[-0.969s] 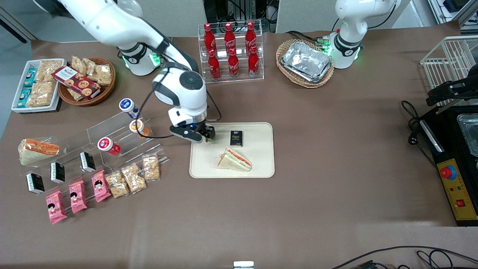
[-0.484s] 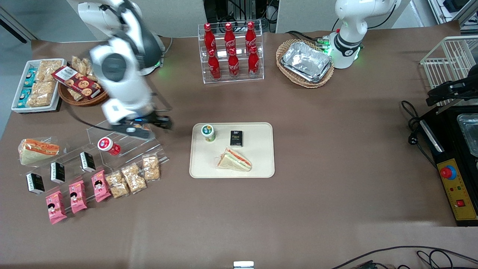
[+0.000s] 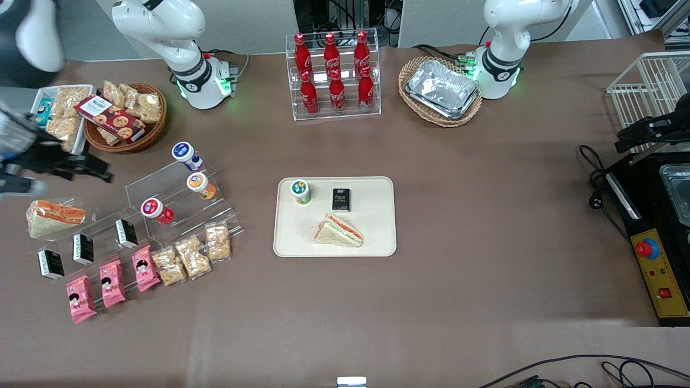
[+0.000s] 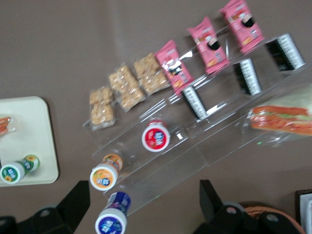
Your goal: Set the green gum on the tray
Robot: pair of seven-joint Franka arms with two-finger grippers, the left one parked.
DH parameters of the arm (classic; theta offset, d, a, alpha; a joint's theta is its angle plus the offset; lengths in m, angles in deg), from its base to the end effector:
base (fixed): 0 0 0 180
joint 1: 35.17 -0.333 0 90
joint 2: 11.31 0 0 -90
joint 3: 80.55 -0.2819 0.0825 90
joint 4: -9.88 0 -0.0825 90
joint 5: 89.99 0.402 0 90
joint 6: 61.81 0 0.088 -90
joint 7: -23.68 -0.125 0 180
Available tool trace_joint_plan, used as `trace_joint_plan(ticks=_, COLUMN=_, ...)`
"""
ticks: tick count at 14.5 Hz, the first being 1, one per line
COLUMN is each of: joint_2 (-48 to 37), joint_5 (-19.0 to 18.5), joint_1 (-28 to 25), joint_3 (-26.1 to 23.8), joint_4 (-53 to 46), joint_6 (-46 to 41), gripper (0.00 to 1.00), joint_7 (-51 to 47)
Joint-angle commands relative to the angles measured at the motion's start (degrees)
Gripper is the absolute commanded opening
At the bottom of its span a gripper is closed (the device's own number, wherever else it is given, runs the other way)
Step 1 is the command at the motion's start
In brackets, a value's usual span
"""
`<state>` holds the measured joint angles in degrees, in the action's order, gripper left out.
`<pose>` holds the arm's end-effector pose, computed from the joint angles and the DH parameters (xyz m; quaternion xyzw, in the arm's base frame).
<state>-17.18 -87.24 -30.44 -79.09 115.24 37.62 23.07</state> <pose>0.5485 -0.0546 0.5120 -0.9977 0.0632 -0.0007 0.0250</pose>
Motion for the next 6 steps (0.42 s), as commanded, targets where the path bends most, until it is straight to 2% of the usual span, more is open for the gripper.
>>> trace_joint_plan(ticks=1, joint_2=2.5, joint_5=0.3, joint_1=-7.0, joint_3=8.3, joint_4=-7.1, joint_6=-2.2, gripper=1.0, joint_7=0.5)
trace_joint_plan(ticks=6, joint_2=10.7, joint_5=-1.3, joint_1=-7.2, joint_3=8.5, joint_4=-14.4, joint_6=-2.0, gripper=1.0, joint_7=0.5)
